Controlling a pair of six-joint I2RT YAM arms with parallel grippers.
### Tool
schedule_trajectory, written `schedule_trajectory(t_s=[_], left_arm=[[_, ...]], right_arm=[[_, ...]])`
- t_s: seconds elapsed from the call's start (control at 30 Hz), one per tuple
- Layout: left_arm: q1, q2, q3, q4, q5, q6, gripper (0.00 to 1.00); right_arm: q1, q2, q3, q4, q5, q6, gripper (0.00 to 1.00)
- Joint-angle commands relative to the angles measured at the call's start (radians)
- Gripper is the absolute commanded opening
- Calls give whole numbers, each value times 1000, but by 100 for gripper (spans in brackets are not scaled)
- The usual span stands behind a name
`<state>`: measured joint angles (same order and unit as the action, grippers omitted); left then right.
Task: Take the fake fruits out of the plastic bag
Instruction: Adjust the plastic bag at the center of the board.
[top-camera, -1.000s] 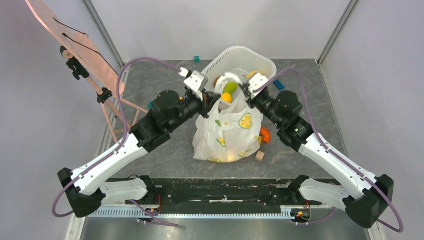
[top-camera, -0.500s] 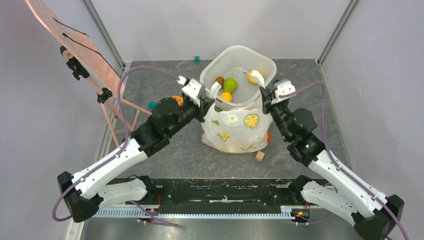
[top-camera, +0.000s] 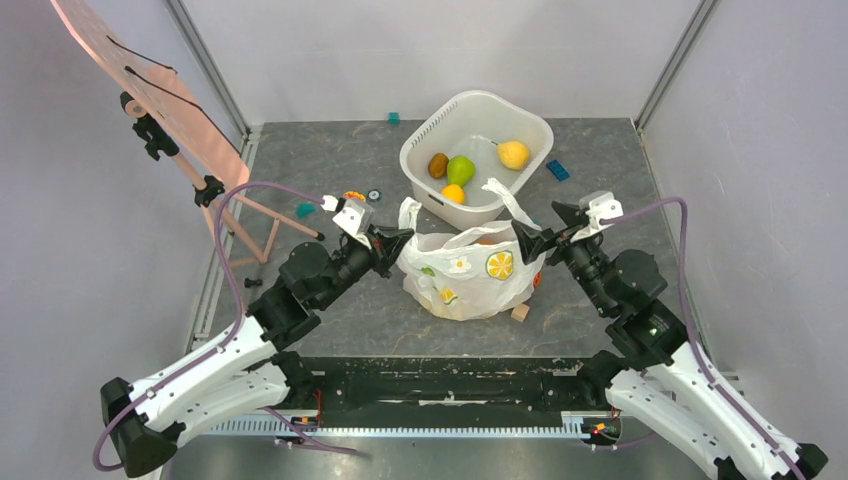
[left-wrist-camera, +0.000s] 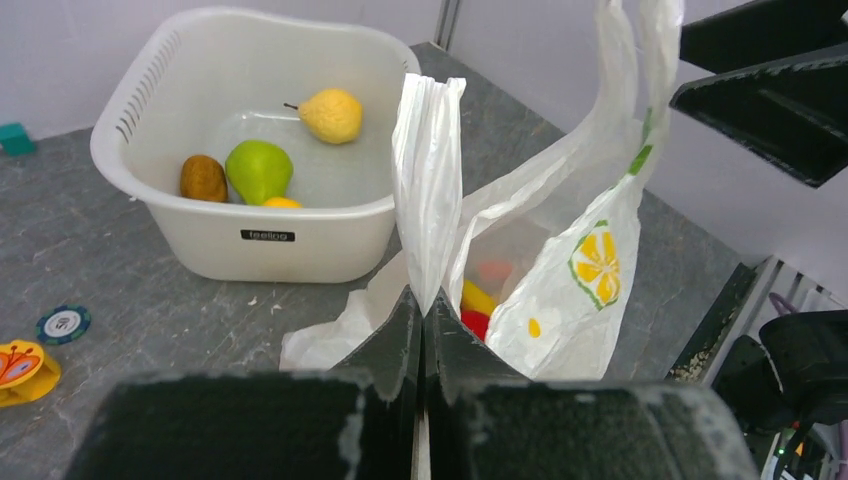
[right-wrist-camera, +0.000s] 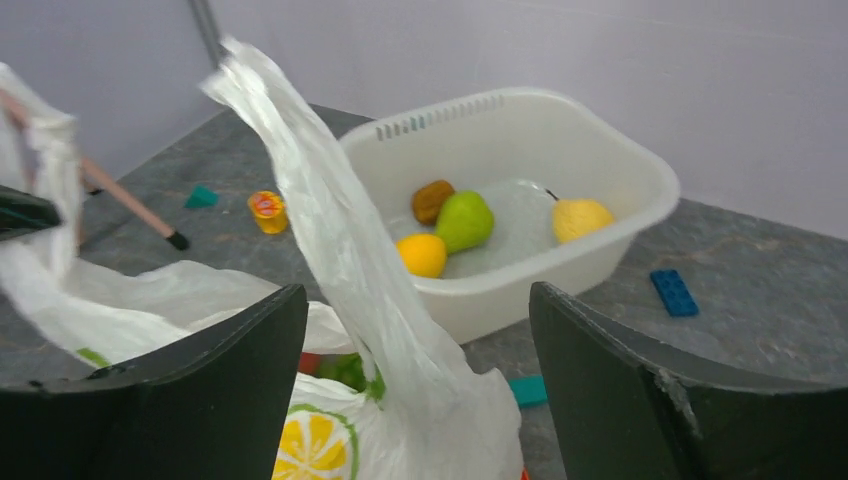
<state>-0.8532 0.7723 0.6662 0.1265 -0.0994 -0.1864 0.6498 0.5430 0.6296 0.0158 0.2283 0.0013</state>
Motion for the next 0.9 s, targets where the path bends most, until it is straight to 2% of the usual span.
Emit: schedule_trajectory(t_s=[0.0, 0.1, 0.2, 0.27, 0.33, 0.43, 0.53, 0.57, 0.7, 0.87], left_arm=[[2, -4, 3, 81, 27, -54, 4], [2, 1, 4, 100, 34, -63, 4], [2, 8, 8, 105, 37, -68, 4], [2, 16, 11, 106, 38, -71, 3], [2, 21, 13, 105, 39, -74, 2], [2, 19, 12, 107, 35, -82, 2], [2, 17, 13, 104, 25, -87, 2], [3, 18, 14, 103, 23, -87, 2], [3, 23, 11, 100, 24, -89, 2], [2, 17, 6, 99, 26, -93, 2]], right_arm=[[1, 49, 227, -166, -238, 25, 85], [0, 107, 366, -218, -299, 75, 80], [1, 214, 542, -302, -302, 120, 74], [1, 307, 666, -376, -275, 147, 67], [1, 419, 811, -466, -250, 178, 55], [1, 578, 975, -566, -294, 202, 25], [12, 672, 1029, -601, -362, 238, 4], [29, 691, 1027, -601, -367, 242, 0], [179, 752, 1013, -610, -257, 235, 0], [220, 788, 954, -672, -65, 234, 0]])
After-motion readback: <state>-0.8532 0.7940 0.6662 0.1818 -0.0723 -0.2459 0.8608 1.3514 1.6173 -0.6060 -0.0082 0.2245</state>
